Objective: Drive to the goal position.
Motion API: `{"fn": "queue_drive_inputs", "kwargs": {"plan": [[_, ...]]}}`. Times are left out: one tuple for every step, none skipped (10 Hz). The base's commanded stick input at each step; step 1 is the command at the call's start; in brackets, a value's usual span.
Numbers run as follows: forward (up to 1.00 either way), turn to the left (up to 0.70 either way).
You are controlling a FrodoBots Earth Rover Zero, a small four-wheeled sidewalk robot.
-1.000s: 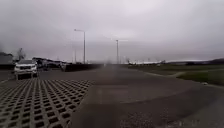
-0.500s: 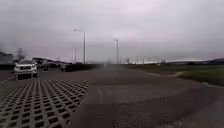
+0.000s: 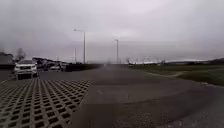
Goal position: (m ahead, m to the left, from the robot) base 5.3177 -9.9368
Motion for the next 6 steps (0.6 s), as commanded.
{"fn": "queue_drive_inputs", "kwargs": {"plan": [[0.12,0.0],[0.12,0.0],[0.12,0.0],[0.09,0.0],[0.07,0.0],[0.06,0.0]]}}
